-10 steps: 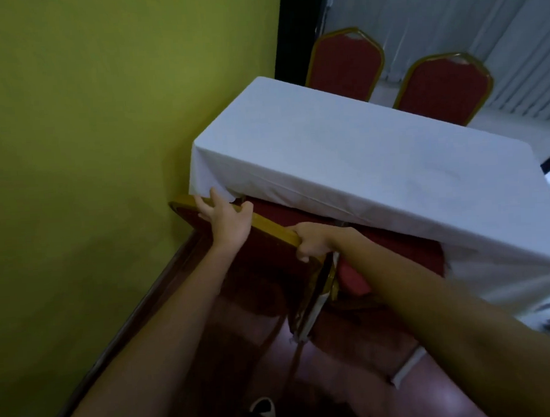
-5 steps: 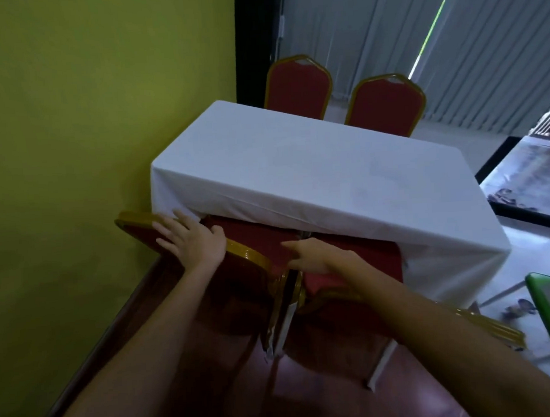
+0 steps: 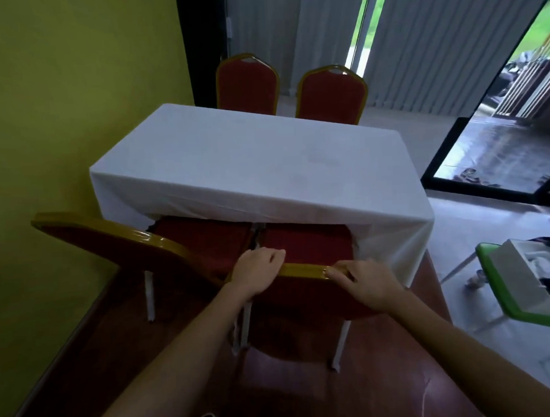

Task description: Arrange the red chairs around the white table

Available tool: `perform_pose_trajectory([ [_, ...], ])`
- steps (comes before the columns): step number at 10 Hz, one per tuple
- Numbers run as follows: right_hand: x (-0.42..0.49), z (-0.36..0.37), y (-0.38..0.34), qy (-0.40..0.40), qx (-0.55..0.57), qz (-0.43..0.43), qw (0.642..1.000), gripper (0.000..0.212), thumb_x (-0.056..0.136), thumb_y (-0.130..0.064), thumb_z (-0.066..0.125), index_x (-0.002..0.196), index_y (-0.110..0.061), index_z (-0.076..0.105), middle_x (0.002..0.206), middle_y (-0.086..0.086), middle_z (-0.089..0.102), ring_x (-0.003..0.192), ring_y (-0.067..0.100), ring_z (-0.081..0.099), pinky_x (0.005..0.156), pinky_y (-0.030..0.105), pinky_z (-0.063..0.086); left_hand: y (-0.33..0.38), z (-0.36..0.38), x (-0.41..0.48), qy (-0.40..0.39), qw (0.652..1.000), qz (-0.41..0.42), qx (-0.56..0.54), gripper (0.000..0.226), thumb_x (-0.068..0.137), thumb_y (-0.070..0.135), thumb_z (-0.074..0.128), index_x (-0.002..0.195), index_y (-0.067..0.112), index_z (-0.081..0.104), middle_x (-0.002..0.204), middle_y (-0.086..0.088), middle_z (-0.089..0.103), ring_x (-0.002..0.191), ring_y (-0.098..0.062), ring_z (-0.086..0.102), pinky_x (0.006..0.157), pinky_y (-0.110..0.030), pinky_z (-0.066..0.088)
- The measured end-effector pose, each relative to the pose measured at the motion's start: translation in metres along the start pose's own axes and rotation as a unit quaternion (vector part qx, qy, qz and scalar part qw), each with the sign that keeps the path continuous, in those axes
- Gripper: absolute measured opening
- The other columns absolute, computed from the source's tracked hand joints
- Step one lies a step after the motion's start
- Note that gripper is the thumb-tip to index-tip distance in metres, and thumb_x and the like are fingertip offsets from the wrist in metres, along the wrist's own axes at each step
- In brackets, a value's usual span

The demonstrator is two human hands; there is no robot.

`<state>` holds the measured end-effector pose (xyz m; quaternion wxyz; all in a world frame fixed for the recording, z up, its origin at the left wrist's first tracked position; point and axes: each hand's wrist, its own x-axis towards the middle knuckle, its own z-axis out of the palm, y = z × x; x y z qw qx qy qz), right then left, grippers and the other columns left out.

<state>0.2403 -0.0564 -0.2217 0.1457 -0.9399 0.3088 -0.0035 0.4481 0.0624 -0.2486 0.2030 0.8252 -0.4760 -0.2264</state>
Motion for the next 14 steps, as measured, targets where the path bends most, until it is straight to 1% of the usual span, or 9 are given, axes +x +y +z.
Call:
perform_pose_trajectory([
  [2, -0.020, 0.002, 0.070, 0.065, -0.039, -0.098, 0.992, 0.092, 0.070, -0.091, 0.013, 0.084, -0.019, 0.067, 0.063, 0.006, 0.069, 0.064, 0.028, 0.068, 0.055, 0.031, 0.045, 0.026, 0.014, -0.009, 0.090, 0.993, -0.039, 0.069, 0.048, 0.096, 0.033, 0.035, 0.061, 0.011, 0.059, 0.067, -0.006, 0.057, 0.072, -0.030, 0.059, 0.064, -0.032, 0.040],
  [4, -0.034, -0.008, 0.124, 0.057, 0.003, -0.126, 0.990, 0.083, 0.072, -0.088, 0.029, 0.078, -0.015, 0.069, 0.054, -0.006, 0.056, 0.054, 0.020, 0.062, 0.050, 0.025, 0.038, 0.058, 0.056, -0.021, 0.127, 0.992, -0.010, 0.022, 0.054, 0.091, 0.036, 0.031, 0.074, 0.010, 0.075, 0.068, -0.010, 0.070, 0.058, -0.025, 0.061, 0.051, -0.030, 0.042],
  [6, -0.034, 0.000, 0.109, 0.043, 0.019, -0.097, 0.994, 0.080, 0.068, -0.086, 0.033, 0.083, -0.016, 0.070, 0.064, 0.003, 0.067, 0.063, 0.022, 0.065, 0.057, 0.032, 0.043, 0.046, 0.053, -0.023, 0.169, 0.985, 0.016, -0.026, 0.049, 0.082, 0.034, 0.030, 0.072, 0.027, 0.077, 0.056, 0.011, 0.063, 0.045, -0.007, 0.050, 0.040, -0.021, 0.031],
  [7, -0.032, 0.008, 0.088, 0.048, 0.024, -0.078, 0.995, 0.094, 0.060, -0.095, 0.021, 0.091, -0.021, 0.069, 0.073, 0.003, 0.070, 0.073, 0.023, 0.066, 0.065, 0.033, 0.045, 0.032, 0.039, -0.020, 0.163, 0.987, 0.006, -0.004, 0.043, 0.081, 0.032, 0.031, 0.072, 0.037, 0.073, 0.063, 0.012, 0.064, 0.057, -0.013, 0.058, 0.049, -0.021, 0.036],
  [8, -0.026, 0.012, 0.061, 0.062, -0.003, -0.065, 0.996, 0.077, 0.065, -0.087, 0.028, 0.090, -0.026, 0.067, 0.076, 0.001, 0.071, 0.079, 0.023, 0.067, 0.063, 0.029, 0.039, 0.017, 0.023, -0.014, 0.132, 0.991, -0.015, -0.001, 0.045, 0.081, 0.032, 0.027, 0.076, 0.037, 0.072, 0.080, 0.010, 0.069, 0.074, -0.017, 0.062, 0.066, -0.028, 0.045],
  [9, -0.016, 0.007, 0.056, -0.028, 0.082, -0.036, 0.996, 0.072, 0.069, -0.085, 0.034, 0.102, -0.031, 0.069, 0.091, -0.004, 0.074, 0.090, 0.017, 0.067, 0.073, 0.030, 0.044, 0.013, 0.014, -0.008, 0.110, 0.994, -0.023, 0.003, 0.059, 0.082, 0.032, 0.021, 0.107, 0.023, 0.073, 0.121, 0.002, 0.069, 0.111, -0.020, 0.061, 0.100, -0.036, 0.042],
  [10, -0.005, 0.002, 0.065, -0.116, 0.321, 0.060, 0.938, 0.096, 0.067, -0.094, 0.024, 0.131, -0.031, 0.058, 0.137, -0.009, 0.058, 0.131, 0.011, 0.048, 0.114, 0.037, 0.030, 0.015, 0.014, -0.009, 0.089, 0.995, -0.051, 0.008, 0.057, 0.091, 0.031, 0.023, 0.138, 0.019, 0.053, 0.147, -0.001, 0.048, 0.142, -0.019, 0.035, 0.120, -0.042, 0.014],
  [12, 0.028, 0.024, 0.084, -0.230, 0.323, 0.213, 0.893, 0.122, 0.049, -0.103, 0.032, 0.144, -0.028, 0.041, 0.153, -0.005, 0.037, 0.141, 0.020, 0.036, 0.118, 0.048, 0.022, 0.017, 0.005, -0.011, 0.022, 0.999, -0.042, 0.000, 0.049, 0.101, 0.023, 0.027, 0.150, 0.019, 0.030, 0.159, 0.000, 0.029, 0.150, -0.017, 0.015, 0.122, -0.042, 0.004],
  [14, 0.042, 0.002, 0.033, -0.148, 0.178, 0.140, 0.963, 0.069, 0.098, -0.058, 0.016, 0.154, -0.017, 0.016, 0.163, 0.003, 0.011, 0.150, 0.026, 0.001, 0.120, 0.047, 0.006, 0.015, -0.021, 0.002, -0.084, 0.992, -0.069, 0.068, 0.061, 0.103, 0.036, 0.019, 0.155, 0.009, 0.005, 0.164, -0.005, 0.003, 0.152, -0.021, 0.001, 0.122, -0.045, 0.000],
])
